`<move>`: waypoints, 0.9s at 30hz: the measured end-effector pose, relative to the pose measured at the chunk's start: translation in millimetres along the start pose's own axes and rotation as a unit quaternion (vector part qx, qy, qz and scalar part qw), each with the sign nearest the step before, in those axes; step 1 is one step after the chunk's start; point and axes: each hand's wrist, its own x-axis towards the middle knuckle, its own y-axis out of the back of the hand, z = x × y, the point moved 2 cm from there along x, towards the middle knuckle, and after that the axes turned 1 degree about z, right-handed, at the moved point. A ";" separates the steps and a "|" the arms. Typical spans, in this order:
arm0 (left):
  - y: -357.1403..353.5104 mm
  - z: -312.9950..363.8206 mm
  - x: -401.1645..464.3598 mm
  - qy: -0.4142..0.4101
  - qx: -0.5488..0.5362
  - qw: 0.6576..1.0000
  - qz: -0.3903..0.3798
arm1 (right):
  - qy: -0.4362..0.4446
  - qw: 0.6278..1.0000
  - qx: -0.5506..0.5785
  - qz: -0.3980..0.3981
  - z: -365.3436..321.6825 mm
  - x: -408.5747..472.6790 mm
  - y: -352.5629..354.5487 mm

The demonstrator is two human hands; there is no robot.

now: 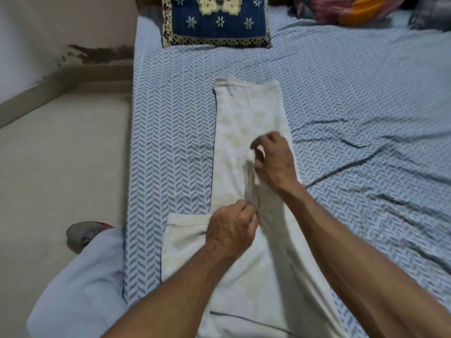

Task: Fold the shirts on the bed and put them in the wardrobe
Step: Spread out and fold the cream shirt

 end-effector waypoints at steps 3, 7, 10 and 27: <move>26.9 1.9 6.2 0.084 -0.048 0.988 -0.120 | 0.059 0.984 0.010 -0.167 -14.2 -72.8 3.3; 62.1 -24.3 -12.2 0.100 -0.100 0.988 -0.058 | 0.044 0.974 -0.004 -0.224 -18.6 -94.7 11.2; 87.4 -49.7 -67.9 0.245 -0.055 0.968 -0.019 | 0.024 0.981 -0.028 -0.192 -35.7 -115.9 17.5; 109.3 -3.1 -156.0 0.134 -0.213 0.968 0.012 | -0.311 0.829 0.375 -0.276 -133.5 -186.0 37.3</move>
